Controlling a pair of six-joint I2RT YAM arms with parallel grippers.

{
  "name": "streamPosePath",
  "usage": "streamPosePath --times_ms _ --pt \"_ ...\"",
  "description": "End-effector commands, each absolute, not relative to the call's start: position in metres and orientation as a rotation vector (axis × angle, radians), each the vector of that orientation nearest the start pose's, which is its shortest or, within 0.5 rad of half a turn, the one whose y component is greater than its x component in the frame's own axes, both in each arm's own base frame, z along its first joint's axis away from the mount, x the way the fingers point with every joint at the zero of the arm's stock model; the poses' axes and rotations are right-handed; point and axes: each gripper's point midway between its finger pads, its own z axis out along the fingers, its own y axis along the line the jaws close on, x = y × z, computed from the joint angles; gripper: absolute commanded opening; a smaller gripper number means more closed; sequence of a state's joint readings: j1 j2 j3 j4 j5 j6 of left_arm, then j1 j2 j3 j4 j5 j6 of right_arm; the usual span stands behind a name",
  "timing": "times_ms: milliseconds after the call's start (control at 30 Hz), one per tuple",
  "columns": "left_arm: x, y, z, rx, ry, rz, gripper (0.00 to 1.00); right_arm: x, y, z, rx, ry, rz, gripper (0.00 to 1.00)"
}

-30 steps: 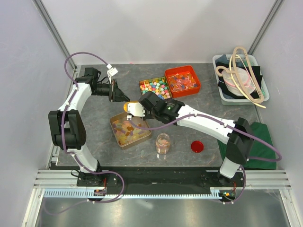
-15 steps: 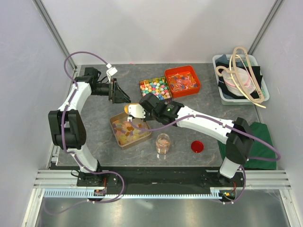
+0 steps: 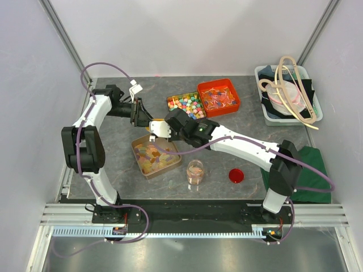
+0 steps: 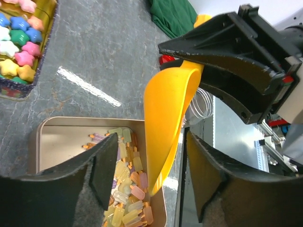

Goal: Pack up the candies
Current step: Adjust the spatula.

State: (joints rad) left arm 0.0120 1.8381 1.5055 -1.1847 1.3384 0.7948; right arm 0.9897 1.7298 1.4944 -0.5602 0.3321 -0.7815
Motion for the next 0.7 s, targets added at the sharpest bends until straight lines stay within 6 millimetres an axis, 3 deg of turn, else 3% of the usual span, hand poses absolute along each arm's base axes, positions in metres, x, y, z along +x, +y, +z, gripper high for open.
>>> streamPosePath --times_ms 0,100,267,300,433,467,533,567,667 --pt "0.316 -0.173 0.213 0.936 1.847 -1.545 0.62 0.336 0.351 0.224 -1.583 1.547 -0.264 0.0" --pt "0.315 -0.175 0.211 0.94 1.851 -1.559 0.46 0.334 0.356 0.225 -1.585 1.542 -0.236 0.0" --pt "0.314 -0.179 0.209 0.953 1.852 -1.568 0.06 0.334 0.359 0.227 -1.574 1.544 -0.213 0.0" --pt "0.315 -0.179 0.209 0.953 1.852 -1.568 0.02 0.334 0.36 0.229 -1.567 1.543 -0.211 0.0" --pt "0.314 -0.179 0.211 0.961 1.841 -1.57 0.02 0.333 0.361 0.235 -1.551 1.542 -0.197 0.0" --pt "0.313 -0.179 0.211 0.968 1.835 -1.566 0.02 0.333 0.36 0.235 -1.554 1.542 -0.191 0.18" --pt "0.311 -0.179 0.212 0.964 1.838 -1.578 0.02 0.332 0.36 0.236 -1.556 1.545 -0.176 0.35" --pt "0.31 -0.179 0.212 0.975 1.828 -1.575 0.02 0.331 0.359 0.237 -1.547 1.556 -0.157 0.47" --pt "0.307 -0.179 0.213 0.984 1.817 -1.586 0.02 0.325 0.358 0.239 -1.566 1.584 -0.046 0.63"
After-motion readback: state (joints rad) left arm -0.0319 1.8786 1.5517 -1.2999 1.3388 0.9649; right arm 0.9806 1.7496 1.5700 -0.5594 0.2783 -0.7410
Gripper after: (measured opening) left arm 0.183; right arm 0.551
